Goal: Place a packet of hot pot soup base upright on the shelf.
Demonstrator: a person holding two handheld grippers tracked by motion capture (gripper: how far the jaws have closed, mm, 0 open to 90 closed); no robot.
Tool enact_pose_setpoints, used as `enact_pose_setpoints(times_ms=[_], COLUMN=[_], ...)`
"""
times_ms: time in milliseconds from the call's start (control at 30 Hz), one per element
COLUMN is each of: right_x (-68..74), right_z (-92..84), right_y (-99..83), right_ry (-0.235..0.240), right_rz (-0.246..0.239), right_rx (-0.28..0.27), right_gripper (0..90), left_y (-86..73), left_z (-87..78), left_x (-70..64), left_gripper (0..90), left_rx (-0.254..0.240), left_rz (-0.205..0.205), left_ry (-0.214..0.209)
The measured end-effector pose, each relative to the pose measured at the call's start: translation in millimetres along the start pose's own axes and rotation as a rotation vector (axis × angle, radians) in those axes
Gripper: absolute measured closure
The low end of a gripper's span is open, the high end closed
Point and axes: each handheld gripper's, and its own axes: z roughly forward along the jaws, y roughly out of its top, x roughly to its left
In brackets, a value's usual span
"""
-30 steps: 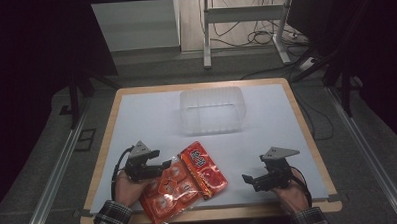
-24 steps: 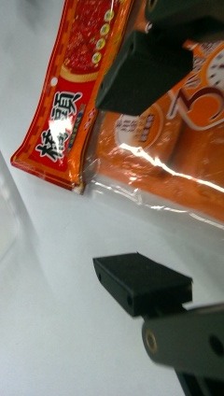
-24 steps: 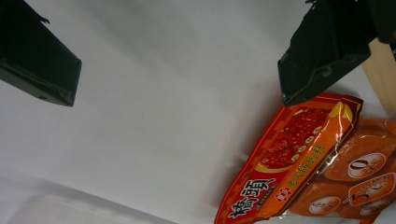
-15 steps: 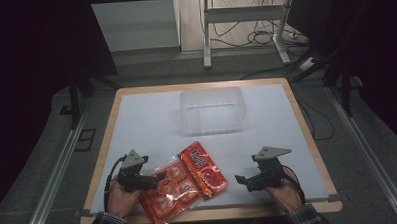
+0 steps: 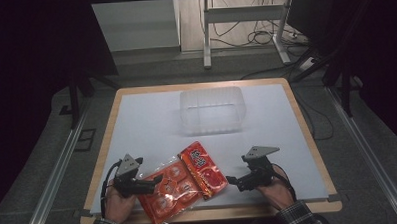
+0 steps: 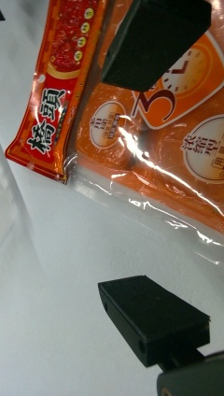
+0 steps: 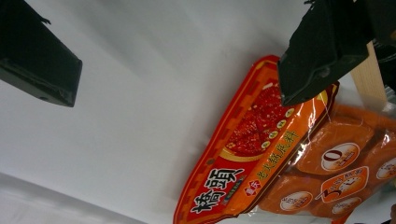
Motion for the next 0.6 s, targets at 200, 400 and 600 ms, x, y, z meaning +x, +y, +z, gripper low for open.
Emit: enact_pose_setpoints(times_ms=[200,400,600], right_x=[5.4,14.2,17.9], right_z=[10.6,18.1,30.6], right_y=[6.8,13.2,16.4], right_ry=[0.043,0.076,0.094], right_rz=[0.032,0.004,0.003], right_rx=[0.016,0.059,0.114], right_gripper=[0.0,1.6,7.9], left_y=[-1.7,-3.7,-5.0], left_z=[-3.9,-6.6,-9.0], left_x=[-6.4,-8.3,-8.5], left_gripper=[2.8,2.8,2.9], left_rx=[0.012,0.023,0.023], left_rz=[0.061,0.086,0.089], left_ry=[0.032,0.045,0.048])
